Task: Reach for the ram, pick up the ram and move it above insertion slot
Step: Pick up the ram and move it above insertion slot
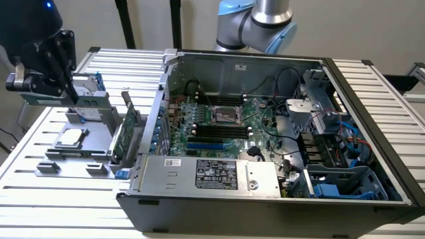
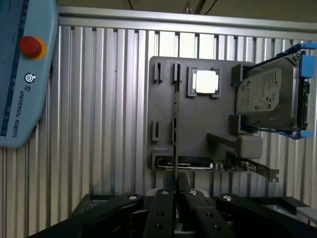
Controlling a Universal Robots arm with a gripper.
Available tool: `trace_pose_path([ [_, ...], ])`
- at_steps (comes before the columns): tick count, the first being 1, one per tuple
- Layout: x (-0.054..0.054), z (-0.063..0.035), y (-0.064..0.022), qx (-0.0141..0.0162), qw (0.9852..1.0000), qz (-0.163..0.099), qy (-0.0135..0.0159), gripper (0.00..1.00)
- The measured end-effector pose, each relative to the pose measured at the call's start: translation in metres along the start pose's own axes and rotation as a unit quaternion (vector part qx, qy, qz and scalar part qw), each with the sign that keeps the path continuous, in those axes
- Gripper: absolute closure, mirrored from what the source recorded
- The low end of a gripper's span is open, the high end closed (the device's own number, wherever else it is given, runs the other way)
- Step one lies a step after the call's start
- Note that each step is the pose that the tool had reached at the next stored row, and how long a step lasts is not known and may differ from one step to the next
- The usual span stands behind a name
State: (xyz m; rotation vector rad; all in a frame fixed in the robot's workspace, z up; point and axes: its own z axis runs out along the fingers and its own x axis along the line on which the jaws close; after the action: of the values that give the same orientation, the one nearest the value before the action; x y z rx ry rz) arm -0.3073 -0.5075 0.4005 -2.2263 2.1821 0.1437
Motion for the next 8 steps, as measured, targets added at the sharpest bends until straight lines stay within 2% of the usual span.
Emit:
trace_pose_path([
  [2, 0.0, -0.0037, -0.009, -0.0005, 1.0, 0.0, 0.0001, 0.86],
  [8, 0.0, -0.0065, -0.0362, -0.0007, 1.0, 0.0, -0.0003, 0.86],
])
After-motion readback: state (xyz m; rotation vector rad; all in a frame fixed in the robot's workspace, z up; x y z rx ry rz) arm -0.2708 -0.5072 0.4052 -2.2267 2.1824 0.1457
